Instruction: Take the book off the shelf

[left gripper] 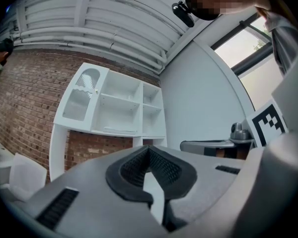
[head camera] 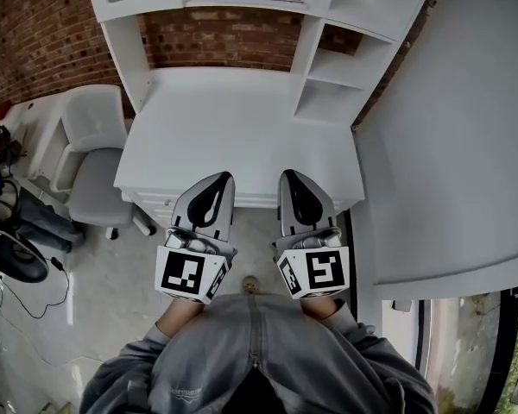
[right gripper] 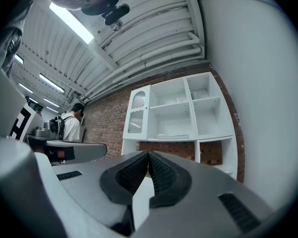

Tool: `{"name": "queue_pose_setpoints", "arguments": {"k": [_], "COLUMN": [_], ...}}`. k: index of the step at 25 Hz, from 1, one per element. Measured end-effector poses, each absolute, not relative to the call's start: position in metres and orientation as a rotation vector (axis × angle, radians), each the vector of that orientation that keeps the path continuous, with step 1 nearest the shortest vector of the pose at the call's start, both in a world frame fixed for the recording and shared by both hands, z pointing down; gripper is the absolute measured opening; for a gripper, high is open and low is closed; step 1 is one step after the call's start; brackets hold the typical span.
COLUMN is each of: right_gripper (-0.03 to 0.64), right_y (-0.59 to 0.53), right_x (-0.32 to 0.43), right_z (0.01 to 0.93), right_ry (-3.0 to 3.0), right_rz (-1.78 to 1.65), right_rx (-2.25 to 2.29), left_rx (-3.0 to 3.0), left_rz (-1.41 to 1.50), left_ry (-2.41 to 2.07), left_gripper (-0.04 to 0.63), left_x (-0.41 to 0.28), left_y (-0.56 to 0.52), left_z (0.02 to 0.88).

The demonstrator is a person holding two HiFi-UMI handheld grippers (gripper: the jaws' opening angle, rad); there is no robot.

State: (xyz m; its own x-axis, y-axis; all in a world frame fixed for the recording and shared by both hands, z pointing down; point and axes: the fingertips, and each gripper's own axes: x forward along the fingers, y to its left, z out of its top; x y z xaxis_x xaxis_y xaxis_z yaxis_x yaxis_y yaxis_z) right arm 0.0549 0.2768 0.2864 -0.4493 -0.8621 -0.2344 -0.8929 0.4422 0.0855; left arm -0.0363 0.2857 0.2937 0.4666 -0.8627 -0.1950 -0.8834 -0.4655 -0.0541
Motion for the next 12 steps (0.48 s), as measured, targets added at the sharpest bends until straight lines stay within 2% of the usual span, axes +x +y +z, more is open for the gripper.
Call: {"name": "queue_pose_setpoints", "arguments": {"k": [12], "right_gripper": [0.026], "right_y": [0.218], "right_x": [0.068], "right_z": [0.284], "right_ry": [2.574], "right_rz": [0.299], "right_rx": [-1.477], "left_rx": [-2.525], "left_rz": [0.223], "left_ry": [1.610], "left_gripper": [0.006], "left_x": [-0.023], "left_y": [0.232], "left_z": [0.295]}}
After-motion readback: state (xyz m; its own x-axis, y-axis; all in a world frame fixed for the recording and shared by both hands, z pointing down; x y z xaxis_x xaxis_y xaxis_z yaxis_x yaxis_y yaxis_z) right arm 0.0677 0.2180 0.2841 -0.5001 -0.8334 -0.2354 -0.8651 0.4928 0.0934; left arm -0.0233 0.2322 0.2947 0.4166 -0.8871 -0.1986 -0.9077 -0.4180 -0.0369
